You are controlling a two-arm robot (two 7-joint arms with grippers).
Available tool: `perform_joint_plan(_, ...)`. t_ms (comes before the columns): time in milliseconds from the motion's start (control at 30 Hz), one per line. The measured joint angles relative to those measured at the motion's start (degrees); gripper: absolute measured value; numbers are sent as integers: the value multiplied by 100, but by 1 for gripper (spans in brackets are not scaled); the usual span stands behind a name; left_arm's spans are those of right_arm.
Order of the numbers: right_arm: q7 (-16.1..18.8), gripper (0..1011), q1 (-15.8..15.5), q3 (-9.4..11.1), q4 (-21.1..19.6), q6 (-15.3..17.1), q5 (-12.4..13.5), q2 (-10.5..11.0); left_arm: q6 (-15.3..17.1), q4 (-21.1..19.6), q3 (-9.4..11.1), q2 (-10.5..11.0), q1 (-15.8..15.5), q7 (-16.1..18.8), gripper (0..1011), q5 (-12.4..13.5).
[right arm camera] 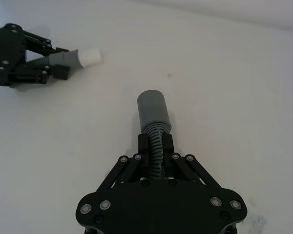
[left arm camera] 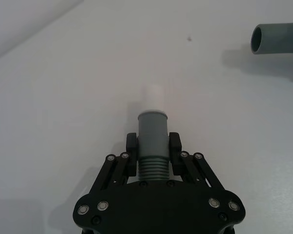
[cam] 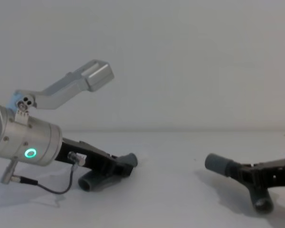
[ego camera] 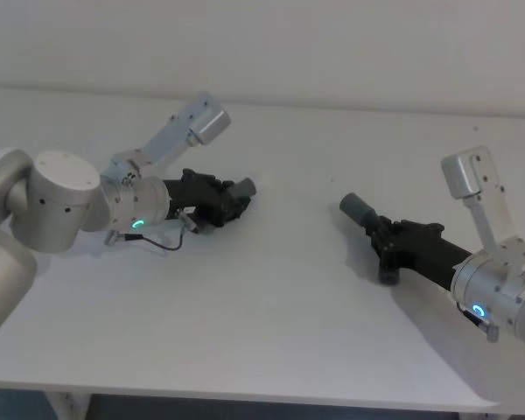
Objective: Use both hands to pick up one end of the pipe from the table, align the ends, and insert them.
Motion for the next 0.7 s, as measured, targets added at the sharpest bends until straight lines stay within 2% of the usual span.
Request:
perform_joint_plan(467,-129,155,-139,89,-325,-720,-204,-110,-728,71,-65,221,-245,-306,382,-36)
perform_joint_plan(700,61,155,-167,127,-455,-1107,-226,-68,-1020,121,-67,371,-379,-608,382,-98)
